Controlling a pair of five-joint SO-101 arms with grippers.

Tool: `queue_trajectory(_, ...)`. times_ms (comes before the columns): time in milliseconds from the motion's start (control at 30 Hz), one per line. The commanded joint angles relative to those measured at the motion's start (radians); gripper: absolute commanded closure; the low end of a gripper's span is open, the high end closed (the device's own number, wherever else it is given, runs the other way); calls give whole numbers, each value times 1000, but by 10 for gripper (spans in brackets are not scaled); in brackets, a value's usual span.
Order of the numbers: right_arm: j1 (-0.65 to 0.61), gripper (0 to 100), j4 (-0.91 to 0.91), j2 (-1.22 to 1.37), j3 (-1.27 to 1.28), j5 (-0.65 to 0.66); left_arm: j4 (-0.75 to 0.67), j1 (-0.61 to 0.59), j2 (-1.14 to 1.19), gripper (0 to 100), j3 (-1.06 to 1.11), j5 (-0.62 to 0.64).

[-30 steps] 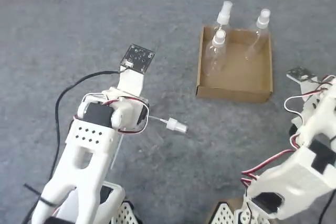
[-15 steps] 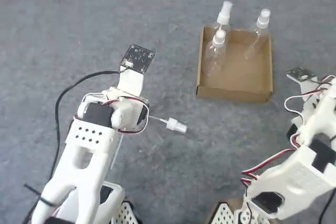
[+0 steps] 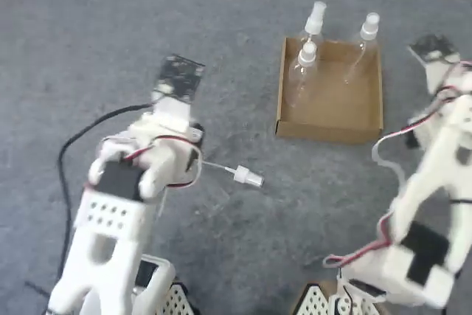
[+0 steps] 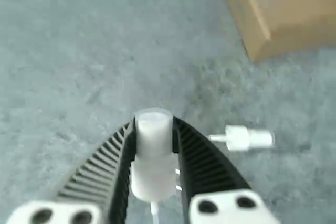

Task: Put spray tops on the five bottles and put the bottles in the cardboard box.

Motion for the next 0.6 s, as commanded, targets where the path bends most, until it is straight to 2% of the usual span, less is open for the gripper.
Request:
queue_trajectory(0,-159,992,-58,-219,86,-141,-12,-78,-152,990,-73,12)
queue_trajectory(233,-567,992,-269,-519,397,-364,8,-161,-186,990,-222,15)
queue_trajectory(367,-802,992,-395,-610,549,-433,11,-169,-190,990,-349,115)
queue_trajectory(567,-990,992,-507,-618,649,-483,6,-169,-190,990,-489,261)
